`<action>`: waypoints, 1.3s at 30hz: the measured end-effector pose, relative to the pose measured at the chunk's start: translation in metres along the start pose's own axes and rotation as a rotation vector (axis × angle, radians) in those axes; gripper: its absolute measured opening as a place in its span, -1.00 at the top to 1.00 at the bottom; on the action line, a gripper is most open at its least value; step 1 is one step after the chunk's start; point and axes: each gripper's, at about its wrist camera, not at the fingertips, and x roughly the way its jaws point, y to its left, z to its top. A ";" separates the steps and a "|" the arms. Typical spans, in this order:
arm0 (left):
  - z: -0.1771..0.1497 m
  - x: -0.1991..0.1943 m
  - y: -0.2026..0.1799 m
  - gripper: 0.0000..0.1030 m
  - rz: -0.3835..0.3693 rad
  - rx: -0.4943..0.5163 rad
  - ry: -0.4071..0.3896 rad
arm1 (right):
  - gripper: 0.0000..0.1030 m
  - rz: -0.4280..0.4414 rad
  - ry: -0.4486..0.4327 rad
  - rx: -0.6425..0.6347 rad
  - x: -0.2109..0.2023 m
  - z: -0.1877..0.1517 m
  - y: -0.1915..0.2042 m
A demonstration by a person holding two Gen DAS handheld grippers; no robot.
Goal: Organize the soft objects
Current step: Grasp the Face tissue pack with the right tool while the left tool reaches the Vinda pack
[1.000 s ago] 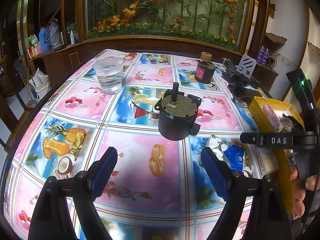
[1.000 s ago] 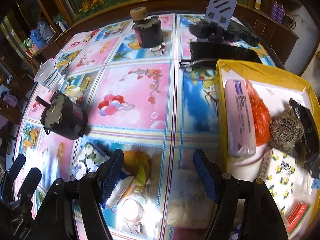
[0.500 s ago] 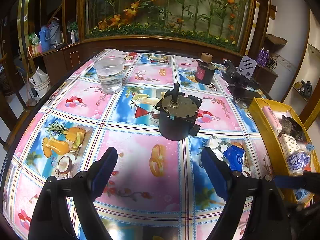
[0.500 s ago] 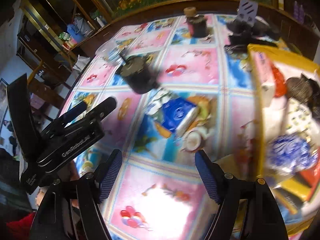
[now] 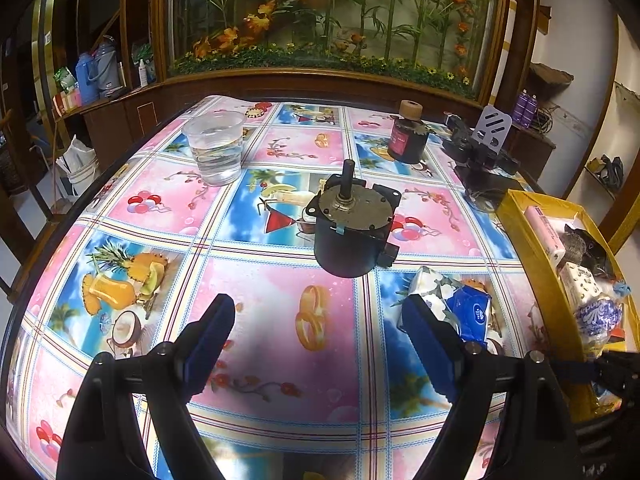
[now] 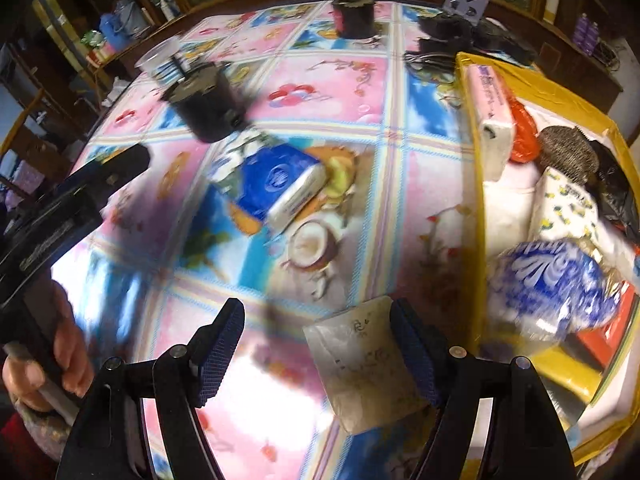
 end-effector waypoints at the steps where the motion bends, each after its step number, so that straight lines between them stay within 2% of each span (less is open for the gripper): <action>1: 0.000 0.000 0.000 -0.65 -0.001 0.001 -0.001 | -0.54 0.056 0.011 -0.001 -0.001 -0.003 0.003; 3: 0.000 0.000 0.000 -0.65 -0.001 0.004 -0.002 | -0.54 0.152 0.010 -0.002 -0.008 -0.008 0.007; 5: 0.000 0.000 0.000 -0.65 -0.001 0.004 0.000 | -0.54 0.083 -0.028 -0.026 -0.015 -0.009 0.009; 7: 0.000 0.000 0.000 -0.65 0.000 0.002 0.002 | -0.54 0.054 -0.016 -0.038 -0.014 -0.008 0.007; 9: 0.000 0.001 -0.001 -0.65 -0.003 -0.001 0.008 | -0.54 0.067 0.005 -0.045 -0.010 -0.010 0.003; 14: -0.001 0.002 -0.001 -0.65 -0.015 -0.001 0.016 | -0.54 0.063 0.031 -0.204 -0.005 -0.026 0.015; 19: -0.002 0.003 0.000 -0.65 -0.015 -0.001 0.022 | -0.54 -0.014 0.079 -0.325 0.008 -0.040 0.027; 25: -0.002 0.004 0.001 -0.65 -0.018 -0.002 0.025 | -0.54 -0.032 0.111 -0.362 0.003 -0.046 0.018; 26: -0.002 0.005 0.001 -0.65 -0.017 -0.001 0.024 | -0.51 -0.010 0.098 -0.357 0.001 -0.047 0.016; 27: -0.002 0.005 0.001 -0.65 -0.017 0.000 0.024 | -0.19 0.015 0.093 -0.348 -0.001 -0.047 0.016; 28: -0.001 0.005 0.002 -0.65 -0.017 -0.002 0.023 | 0.01 0.016 0.077 -0.338 -0.005 -0.046 0.015; 30: -0.001 0.005 0.002 -0.65 -0.019 -0.008 0.023 | 0.05 0.068 0.054 -0.291 -0.011 -0.039 0.014; 33: -0.001 0.004 0.003 -0.65 -0.018 -0.012 0.019 | 0.05 0.078 -0.071 -0.200 -0.029 -0.016 0.013; 36: -0.001 0.004 0.003 -0.65 -0.018 -0.008 0.023 | 0.05 -0.012 -0.213 -0.079 -0.041 0.023 0.003; 39: -0.001 0.004 0.005 -0.65 -0.014 -0.011 0.027 | 0.05 -0.084 -0.266 0.047 -0.028 0.060 -0.013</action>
